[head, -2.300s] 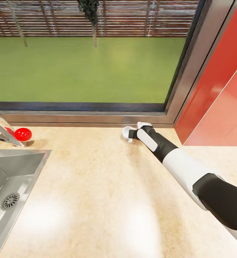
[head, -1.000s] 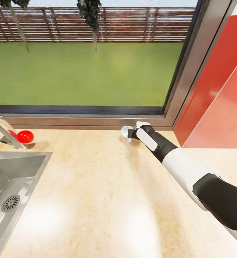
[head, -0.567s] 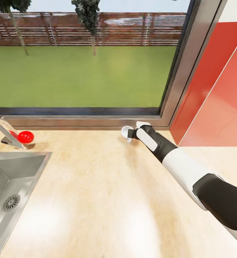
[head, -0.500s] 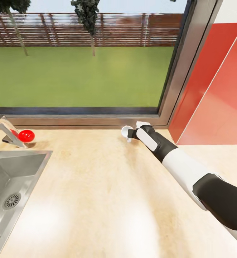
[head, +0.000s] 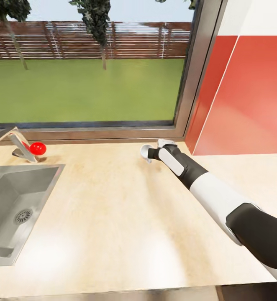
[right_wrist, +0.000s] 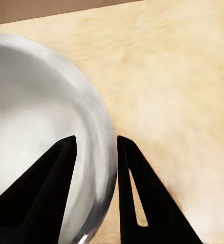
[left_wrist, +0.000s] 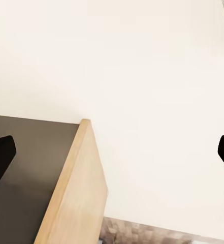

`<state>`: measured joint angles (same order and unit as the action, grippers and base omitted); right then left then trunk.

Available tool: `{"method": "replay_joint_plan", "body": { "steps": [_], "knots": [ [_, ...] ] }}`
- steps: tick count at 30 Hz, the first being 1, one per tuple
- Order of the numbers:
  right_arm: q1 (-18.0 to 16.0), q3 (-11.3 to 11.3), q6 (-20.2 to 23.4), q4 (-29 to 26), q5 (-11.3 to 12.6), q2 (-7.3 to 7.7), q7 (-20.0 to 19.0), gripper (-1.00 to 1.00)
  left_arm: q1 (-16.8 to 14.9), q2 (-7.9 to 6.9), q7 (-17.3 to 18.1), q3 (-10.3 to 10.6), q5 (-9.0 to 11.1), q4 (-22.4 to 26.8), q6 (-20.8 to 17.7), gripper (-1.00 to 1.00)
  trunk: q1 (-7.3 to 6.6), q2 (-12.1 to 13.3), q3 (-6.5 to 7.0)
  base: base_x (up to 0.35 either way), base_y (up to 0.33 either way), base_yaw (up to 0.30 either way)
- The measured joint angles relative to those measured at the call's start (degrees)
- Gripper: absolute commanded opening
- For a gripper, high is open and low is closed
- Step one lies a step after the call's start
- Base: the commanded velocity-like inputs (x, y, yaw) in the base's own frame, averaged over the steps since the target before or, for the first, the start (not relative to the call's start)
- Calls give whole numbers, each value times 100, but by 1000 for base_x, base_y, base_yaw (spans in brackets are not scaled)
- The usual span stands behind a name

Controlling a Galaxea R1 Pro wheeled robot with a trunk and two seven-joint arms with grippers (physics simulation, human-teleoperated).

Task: Set up a coffee station on the kitchen countertop: keep the coffee maker on the countertop, move the bottle of coffee from the kitchen shelf to the counter next to the coffee maker, place a paper coffee filter on top of the coffee maker, put the saucer next to the coffee maker with the coffee cup on the saucer, and place the electric kettle next to the coffee maker.

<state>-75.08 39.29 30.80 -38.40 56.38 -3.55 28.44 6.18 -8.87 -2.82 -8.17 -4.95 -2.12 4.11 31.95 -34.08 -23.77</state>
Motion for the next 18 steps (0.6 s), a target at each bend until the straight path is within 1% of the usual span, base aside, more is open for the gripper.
{"method": "replay_joint_plan", "body": {
  "steps": [5,8,9,11,15,18],
  "knots": [
    [11,47,-32,-40,-8,-2,-16,-100,0,-7,-2,-12,12,18,1,100,0,0,45,-335,0,-71],
    [95,113,-139,-82,-9,-5,-23,-100,0,-15,-2,-17,29,21,1,100,0,0,72,-335,0,-71],
    [138,244,-292,-295,2,-2,-24,-100,0,-23,-5,-22,34,26,-4,100,0,0,81,-335,0,-71],
    [183,390,-339,-503,2,0,-21,-100,0,-25,-4,-24,36,29,-6,100,0,0,99,-335,0,-71],
    [372,815,-369,-1030,10,1,-6,-100,-3,-22,-4,-23,36,32,-11,100,0,0,135,-335,0,-71],
    [567,980,-363,-1441,-1,43,-1,-100,-6,-19,-9,-22,35,36,-16,100,0,0,162,-335,0,-71]
  ]
}}
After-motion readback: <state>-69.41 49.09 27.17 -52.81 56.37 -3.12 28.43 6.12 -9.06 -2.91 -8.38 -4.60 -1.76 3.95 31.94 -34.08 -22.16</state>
